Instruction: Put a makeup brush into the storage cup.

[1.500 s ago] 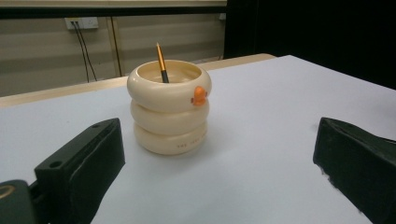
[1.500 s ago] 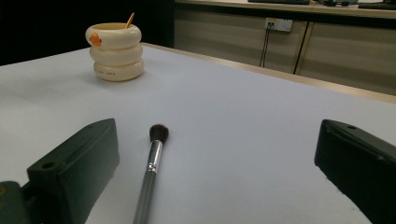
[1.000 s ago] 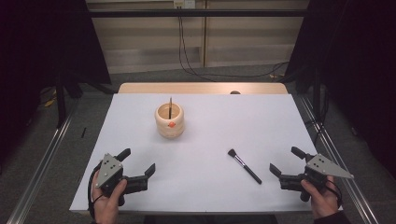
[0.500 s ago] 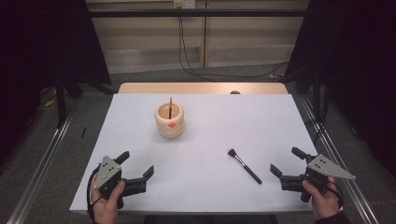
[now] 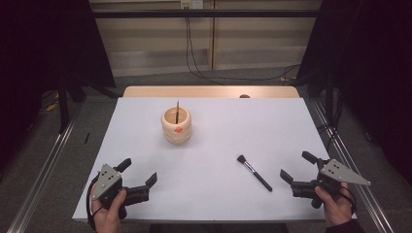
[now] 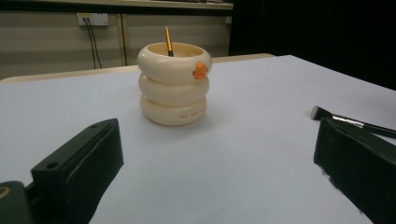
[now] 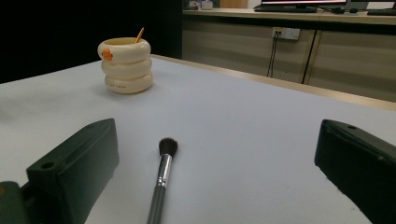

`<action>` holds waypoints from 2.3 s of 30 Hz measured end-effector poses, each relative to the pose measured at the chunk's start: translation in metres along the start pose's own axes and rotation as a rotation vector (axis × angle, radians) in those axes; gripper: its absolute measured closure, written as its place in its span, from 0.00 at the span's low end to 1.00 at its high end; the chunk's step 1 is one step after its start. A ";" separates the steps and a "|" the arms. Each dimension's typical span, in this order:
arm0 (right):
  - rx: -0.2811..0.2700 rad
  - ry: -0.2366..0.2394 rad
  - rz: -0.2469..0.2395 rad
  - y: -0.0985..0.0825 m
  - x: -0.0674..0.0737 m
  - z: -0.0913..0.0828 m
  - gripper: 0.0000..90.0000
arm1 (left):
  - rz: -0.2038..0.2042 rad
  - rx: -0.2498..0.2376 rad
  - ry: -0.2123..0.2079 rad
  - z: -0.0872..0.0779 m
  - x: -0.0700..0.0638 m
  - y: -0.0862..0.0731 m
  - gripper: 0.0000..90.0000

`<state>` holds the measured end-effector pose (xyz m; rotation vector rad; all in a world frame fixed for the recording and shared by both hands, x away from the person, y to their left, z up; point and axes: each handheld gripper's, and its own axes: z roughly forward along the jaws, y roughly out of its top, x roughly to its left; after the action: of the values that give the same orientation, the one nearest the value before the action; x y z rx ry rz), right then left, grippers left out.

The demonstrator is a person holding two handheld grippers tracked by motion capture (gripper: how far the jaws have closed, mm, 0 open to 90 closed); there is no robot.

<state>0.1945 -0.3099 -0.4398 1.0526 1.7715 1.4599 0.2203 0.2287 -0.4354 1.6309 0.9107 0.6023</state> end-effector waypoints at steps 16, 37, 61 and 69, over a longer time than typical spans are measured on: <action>-0.036 0.010 -0.018 0.011 -0.005 0.021 0.00 | 0.011 0.010 -0.020 0.001 -0.003 0.000 0.01; -0.051 0.059 -0.091 0.048 -0.001 0.075 0.02 | 0.017 0.014 -0.013 0.004 -0.003 0.000 0.01; 0.096 0.153 -0.109 0.069 -0.004 0.114 0.01 | 0.048 0.021 -0.017 0.006 -0.004 0.001 0.01; 0.330 0.184 -0.135 0.067 -0.003 0.126 0.09 | 0.039 0.023 -0.030 0.007 -0.004 0.001 0.01</action>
<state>0.3157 -0.2446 -0.4004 0.9569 2.2257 1.2425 0.2242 0.2212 -0.4358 1.6778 0.8686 0.5951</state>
